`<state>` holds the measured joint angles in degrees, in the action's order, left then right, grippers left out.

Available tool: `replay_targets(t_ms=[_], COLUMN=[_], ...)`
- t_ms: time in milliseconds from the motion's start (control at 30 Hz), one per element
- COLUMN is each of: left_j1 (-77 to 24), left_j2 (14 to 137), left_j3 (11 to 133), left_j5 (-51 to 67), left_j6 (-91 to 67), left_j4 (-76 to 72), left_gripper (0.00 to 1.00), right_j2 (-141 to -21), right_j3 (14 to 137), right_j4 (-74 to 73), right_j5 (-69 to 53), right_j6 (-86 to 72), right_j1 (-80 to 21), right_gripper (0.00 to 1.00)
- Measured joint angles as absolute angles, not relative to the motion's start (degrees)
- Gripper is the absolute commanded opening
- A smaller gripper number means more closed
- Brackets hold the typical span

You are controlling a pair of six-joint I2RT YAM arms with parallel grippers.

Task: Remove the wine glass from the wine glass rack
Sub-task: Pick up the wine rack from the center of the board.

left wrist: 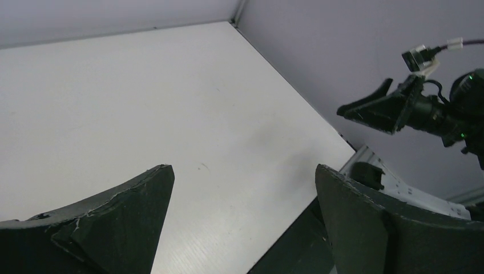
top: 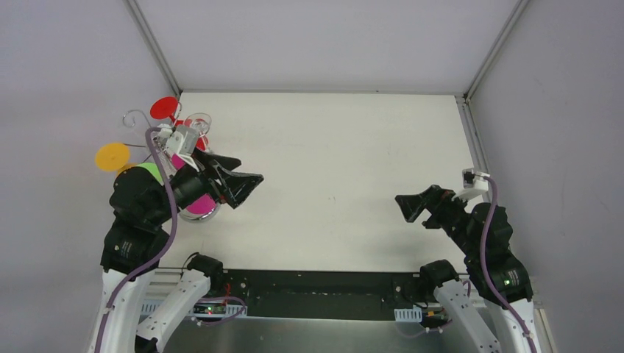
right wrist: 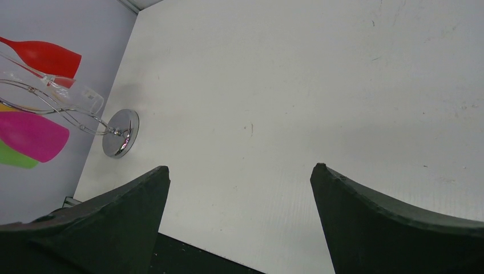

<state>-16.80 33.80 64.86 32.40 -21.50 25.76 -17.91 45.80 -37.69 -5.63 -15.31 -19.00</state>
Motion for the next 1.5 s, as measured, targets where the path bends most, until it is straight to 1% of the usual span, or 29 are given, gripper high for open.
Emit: replay_targets(t_ms=[300, 533, 800, 1267, 1500], left_j1=[-16.8, -16.8, -16.8, -16.8, -16.8], left_j2=[35.0, 36.49, 32.86, 29.1, 30.04], left_j3=[69.45, 71.0, 72.18, 71.29, 71.35], left_j5=[14.15, -2.68, -18.5, -36.64, -39.72], left_j6=[-24.99, -28.4, -35.07, -48.53, -52.62], left_j4=[25.93, 27.0, 27.66, 30.39, 30.94], left_gripper=[1.0, 0.99, 0.99, 1.0, 1.0], right_j2=[-17.91, -17.91, -17.91, -18.81, -18.87], right_j3=[45.8, 45.8, 45.5, 45.17, 45.08], right_j4=[-38.24, -38.26, -38.22, -37.98, -37.93], right_j5=[-6.76, -7.92, -9.87, -12.27, -13.98], right_j6=[-15.33, -15.4, -15.68, -16.73, -17.58], right_j1=[-19.0, -19.0, -19.0, -19.0, -19.0], right_gripper=[0.99, 0.99, 0.99, 0.99, 0.99])
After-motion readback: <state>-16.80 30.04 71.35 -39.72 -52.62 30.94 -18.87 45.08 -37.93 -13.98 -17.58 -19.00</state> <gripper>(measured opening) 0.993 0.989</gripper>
